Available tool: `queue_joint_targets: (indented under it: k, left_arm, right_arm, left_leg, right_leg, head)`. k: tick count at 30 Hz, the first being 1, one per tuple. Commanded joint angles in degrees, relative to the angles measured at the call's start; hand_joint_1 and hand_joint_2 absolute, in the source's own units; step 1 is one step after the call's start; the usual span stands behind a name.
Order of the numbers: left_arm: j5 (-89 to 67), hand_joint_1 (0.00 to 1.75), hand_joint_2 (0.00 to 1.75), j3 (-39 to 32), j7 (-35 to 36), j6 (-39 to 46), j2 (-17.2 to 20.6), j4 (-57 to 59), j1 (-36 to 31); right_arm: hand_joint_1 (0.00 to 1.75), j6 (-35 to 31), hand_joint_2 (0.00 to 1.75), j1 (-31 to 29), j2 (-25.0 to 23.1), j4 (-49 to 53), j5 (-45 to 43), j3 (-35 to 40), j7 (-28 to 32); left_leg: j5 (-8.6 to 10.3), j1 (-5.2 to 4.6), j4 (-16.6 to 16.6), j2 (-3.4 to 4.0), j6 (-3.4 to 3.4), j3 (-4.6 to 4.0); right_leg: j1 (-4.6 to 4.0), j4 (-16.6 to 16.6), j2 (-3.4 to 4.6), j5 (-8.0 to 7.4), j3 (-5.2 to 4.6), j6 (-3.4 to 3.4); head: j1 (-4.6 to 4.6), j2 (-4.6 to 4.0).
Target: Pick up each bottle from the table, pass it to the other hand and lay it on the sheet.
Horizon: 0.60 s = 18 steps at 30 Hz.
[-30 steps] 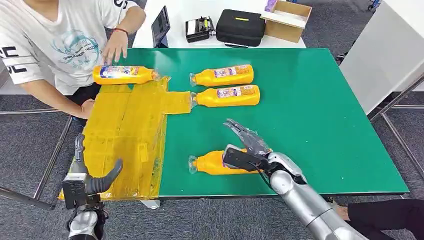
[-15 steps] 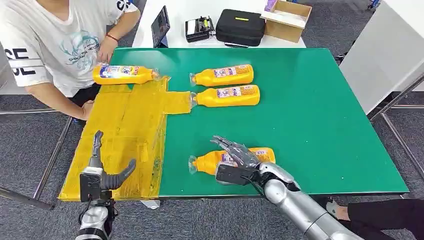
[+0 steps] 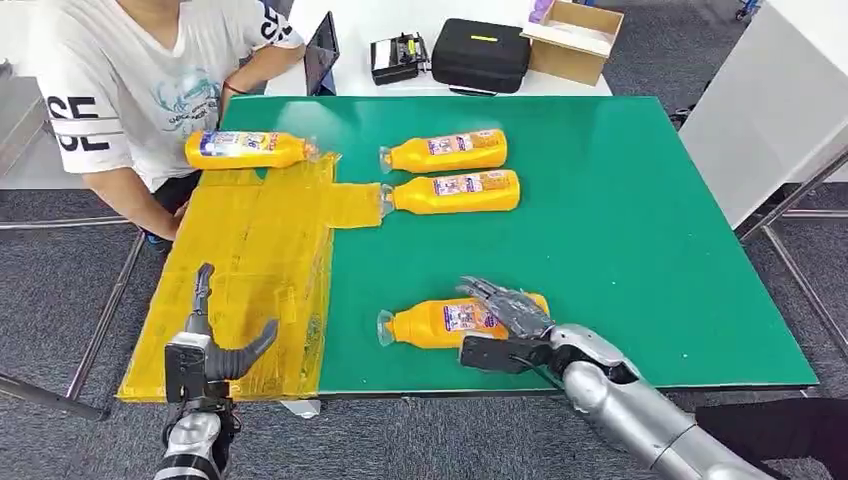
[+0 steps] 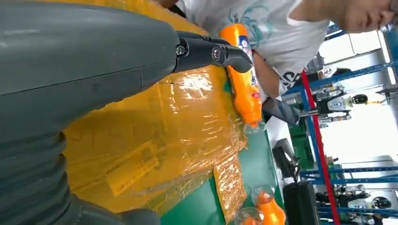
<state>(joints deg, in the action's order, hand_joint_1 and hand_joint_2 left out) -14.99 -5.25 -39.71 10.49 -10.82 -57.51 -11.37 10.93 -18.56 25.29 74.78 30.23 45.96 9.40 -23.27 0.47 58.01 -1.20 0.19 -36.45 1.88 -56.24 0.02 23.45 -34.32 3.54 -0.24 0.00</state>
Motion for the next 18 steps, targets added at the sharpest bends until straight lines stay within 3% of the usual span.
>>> queue_joint_targets:
  k: [1,10,18]
  left_arm:
    - [0.5,0.00,1.75,-0.4,0.6,0.0,0.0,1.8,-0.5]
    - [1.4,0.00,1.75,-1.0,0.8,0.0,-0.1,2.0,-0.6]
    - [2.1,0.00,1.75,-0.5,0.7,-0.8,-0.8,5.5,-3.0]
  right_arm:
    - [0.00,-0.6,1.75,2.6,7.2,7.5,1.5,-2.4,-2.4]
    - [0.00,2.5,1.75,3.8,7.9,7.2,1.3,-4.1,-2.9]
    - [0.00,6.7,1.75,-1.7,6.6,1.8,-0.3,0.4,-2.8]
  left_leg:
    - [-0.08,0.00,0.0,-0.05,0.01,0.13]
    - [-0.09,0.04,0.0,0.05,0.02,0.14]
    - [-0.08,0.04,0.0,0.15,0.02,0.15]
  right_leg:
    - [-0.03,0.0,-0.13,0.12,0.17,-0.16]
    - [-0.07,0.0,-0.04,0.07,0.17,-0.16]
    - [-0.07,0.0,0.06,0.03,0.15,-0.17]
  head:
    - [0.00,0.00]
    - [0.00,0.00]
    - [0.00,0.00]
